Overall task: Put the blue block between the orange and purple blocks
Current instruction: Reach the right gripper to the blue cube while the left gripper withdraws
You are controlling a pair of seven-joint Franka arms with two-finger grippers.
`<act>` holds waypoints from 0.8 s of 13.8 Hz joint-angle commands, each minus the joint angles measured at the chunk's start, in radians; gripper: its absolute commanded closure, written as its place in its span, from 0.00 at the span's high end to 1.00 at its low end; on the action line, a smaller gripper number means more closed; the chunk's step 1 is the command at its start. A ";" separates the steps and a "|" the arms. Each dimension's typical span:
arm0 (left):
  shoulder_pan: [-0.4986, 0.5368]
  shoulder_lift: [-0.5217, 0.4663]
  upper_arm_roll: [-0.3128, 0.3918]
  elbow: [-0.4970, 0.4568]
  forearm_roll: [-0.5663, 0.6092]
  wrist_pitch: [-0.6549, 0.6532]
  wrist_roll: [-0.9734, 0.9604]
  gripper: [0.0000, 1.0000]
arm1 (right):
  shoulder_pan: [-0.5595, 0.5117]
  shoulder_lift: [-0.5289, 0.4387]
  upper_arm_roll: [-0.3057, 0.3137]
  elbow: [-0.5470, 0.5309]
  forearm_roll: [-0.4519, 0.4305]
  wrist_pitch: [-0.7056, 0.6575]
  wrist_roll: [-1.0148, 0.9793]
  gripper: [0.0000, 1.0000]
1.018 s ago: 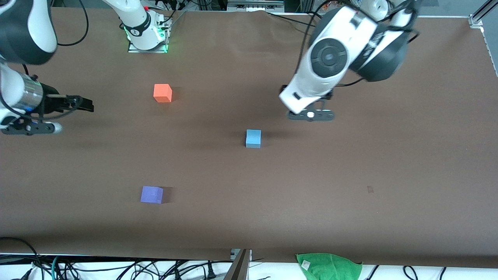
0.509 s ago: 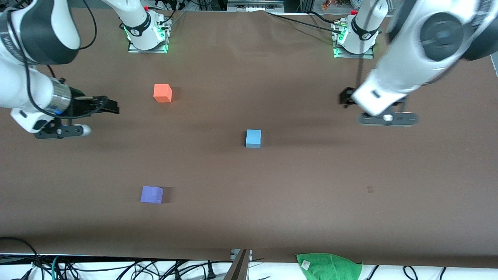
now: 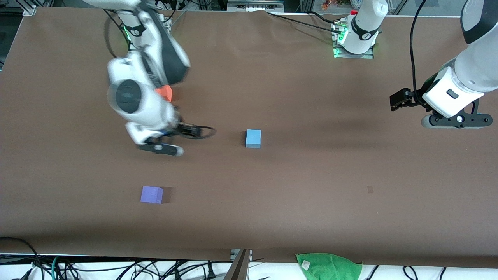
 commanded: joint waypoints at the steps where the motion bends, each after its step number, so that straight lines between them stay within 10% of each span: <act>1: 0.068 -0.074 -0.010 -0.048 -0.058 0.009 0.036 1.00 | 0.072 0.192 -0.013 0.198 0.005 0.059 0.159 0.99; 7: 0.153 -0.273 -0.019 -0.340 -0.110 0.172 0.039 1.00 | 0.192 0.358 -0.019 0.271 -0.005 0.218 0.272 1.00; 11: 0.113 -0.237 -0.018 -0.340 -0.017 0.182 0.189 1.00 | 0.210 0.361 -0.016 0.271 -0.005 0.240 0.299 1.00</act>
